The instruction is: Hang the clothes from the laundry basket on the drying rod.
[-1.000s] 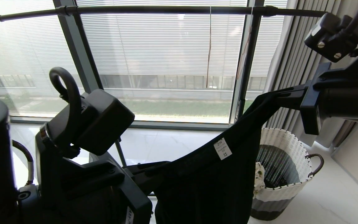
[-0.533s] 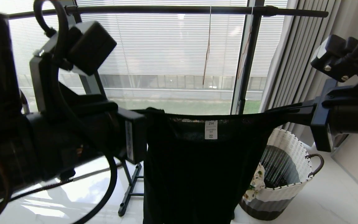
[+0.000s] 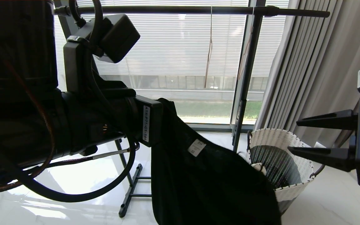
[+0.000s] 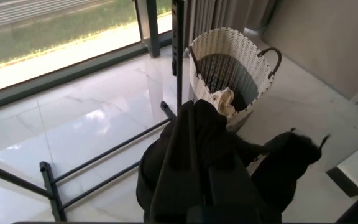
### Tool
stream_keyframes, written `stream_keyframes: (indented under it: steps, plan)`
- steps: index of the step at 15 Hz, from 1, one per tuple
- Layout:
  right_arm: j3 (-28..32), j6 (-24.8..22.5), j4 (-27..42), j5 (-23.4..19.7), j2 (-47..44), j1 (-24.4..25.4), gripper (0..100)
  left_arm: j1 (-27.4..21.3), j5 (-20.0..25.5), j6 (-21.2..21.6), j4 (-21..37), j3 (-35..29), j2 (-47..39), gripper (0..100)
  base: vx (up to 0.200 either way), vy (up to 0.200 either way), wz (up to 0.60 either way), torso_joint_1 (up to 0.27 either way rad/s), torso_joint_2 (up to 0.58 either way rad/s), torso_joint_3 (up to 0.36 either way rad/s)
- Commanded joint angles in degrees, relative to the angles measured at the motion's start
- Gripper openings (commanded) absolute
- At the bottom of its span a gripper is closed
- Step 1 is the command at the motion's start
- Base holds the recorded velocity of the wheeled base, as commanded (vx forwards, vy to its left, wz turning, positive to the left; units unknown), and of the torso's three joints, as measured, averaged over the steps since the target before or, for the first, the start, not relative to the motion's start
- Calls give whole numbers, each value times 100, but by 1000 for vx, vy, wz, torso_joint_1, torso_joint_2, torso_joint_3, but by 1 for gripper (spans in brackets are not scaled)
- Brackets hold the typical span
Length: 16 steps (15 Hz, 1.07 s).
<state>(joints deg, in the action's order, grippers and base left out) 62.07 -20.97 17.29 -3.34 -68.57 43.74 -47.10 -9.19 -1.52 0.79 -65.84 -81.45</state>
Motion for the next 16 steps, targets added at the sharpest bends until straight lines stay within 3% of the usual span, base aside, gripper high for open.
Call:
stream_keyframes:
  steps: [1,3,5,6,7,8,9,11,13,16]
  plan:
    - [-222,-4,3,0,283,56,100,-9,-39,3,0,54,-64,0,0,0,0,0,0,0]
    - [-626,5,3,220,635,-41,100,35,-303,47,17,230,-3,0,0,0,0,0,0,0]
    - [-952,5,3,1090,828,-647,100,500,-522,442,228,695,287,0,0,0,0,0,0,0]
    - [-1145,-4,3,1547,960,-1245,100,1072,-566,706,281,1117,507,0,0,0,0,0,0,0]
    - [-1215,-4,-6,1591,1012,-1526,100,1291,-575,697,255,1249,577,0,0,0,0,0,0,0]
    - [-1338,-4,-15,1591,1118,-2221,100,1678,-645,680,-62,1530,718,0,0,0,0,0,0,0]
    - [-1444,-13,-15,1626,1136,-2555,100,1872,-716,689,-413,1706,797,0,0,0,0,0,0,0]
    - [-1637,58,-437,1626,1144,-2748,100,2039,-760,689,-914,2040,938,0,0,0,0,0,0,0]
    - [-1848,31,-920,1617,1144,-2836,100,2039,-760,724,-949,2321,1148,0,0,100,0,1,1,4]
    - [-1874,5,-982,1617,1136,-2836,100,2039,-760,724,-949,2576,1271,0,0,200,0,-1,1,4]
